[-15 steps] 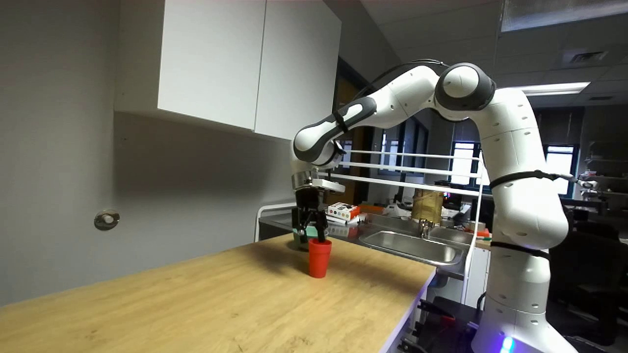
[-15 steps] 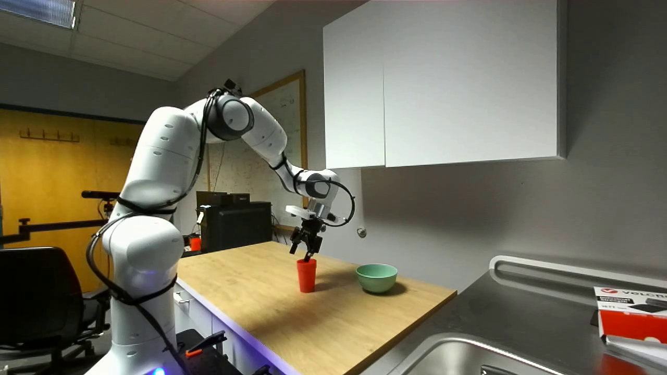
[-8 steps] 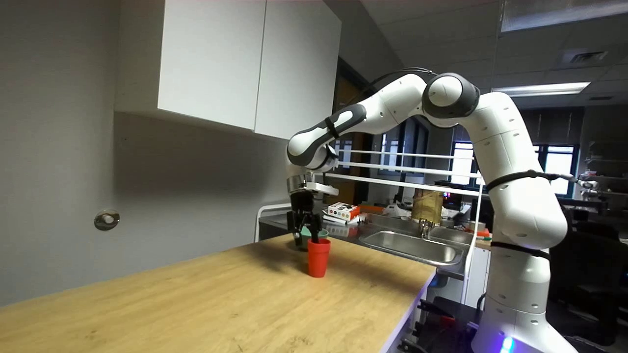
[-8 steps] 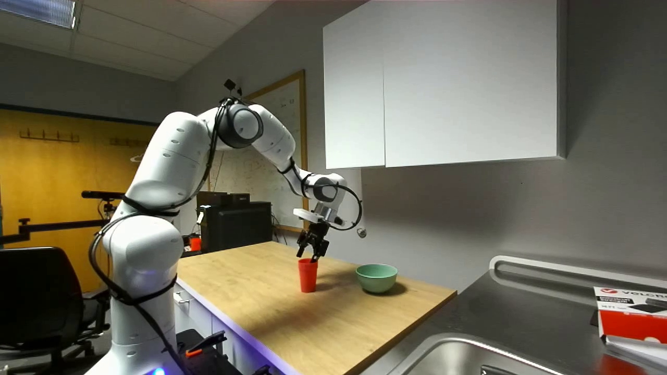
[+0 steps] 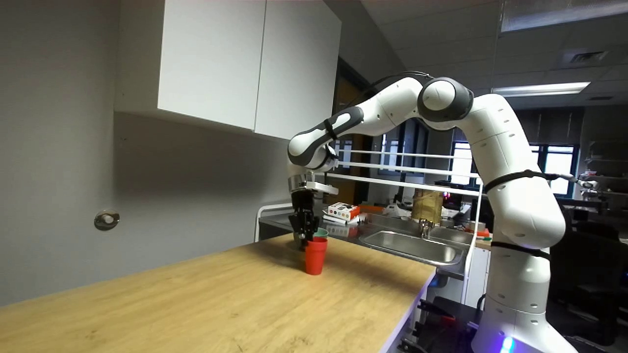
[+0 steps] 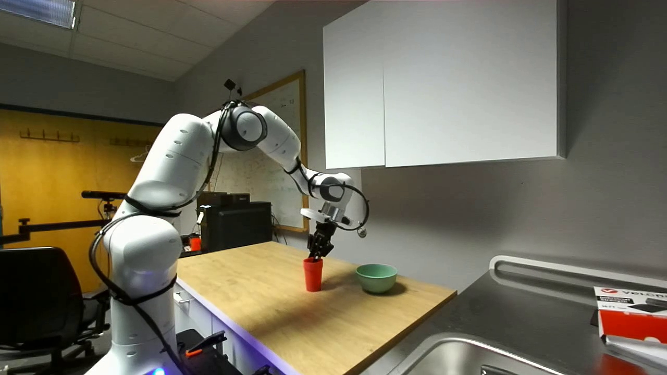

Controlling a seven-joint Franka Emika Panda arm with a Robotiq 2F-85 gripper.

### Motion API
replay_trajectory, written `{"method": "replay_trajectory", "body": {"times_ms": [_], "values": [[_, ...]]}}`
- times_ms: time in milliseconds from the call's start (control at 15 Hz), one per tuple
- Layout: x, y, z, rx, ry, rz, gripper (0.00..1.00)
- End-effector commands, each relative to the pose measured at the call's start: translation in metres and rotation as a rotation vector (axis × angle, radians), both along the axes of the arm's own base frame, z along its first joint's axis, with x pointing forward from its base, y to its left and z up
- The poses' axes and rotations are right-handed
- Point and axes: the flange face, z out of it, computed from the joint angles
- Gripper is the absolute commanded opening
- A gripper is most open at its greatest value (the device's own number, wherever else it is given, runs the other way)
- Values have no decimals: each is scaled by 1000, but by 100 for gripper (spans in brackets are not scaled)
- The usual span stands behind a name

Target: Pour the things in the cup into the bowl

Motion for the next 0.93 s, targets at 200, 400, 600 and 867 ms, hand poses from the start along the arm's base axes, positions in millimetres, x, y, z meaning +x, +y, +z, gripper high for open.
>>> {"method": "replay_trajectory", "body": {"times_ms": [200, 400, 600, 867], "values": [[4, -6, 30, 26, -16, 12, 2], [4, -2, 59, 49, -54, 41, 3], [5, -3, 95, 70, -115, 93, 2], [16, -24, 138, 138, -197, 146, 2]]}}
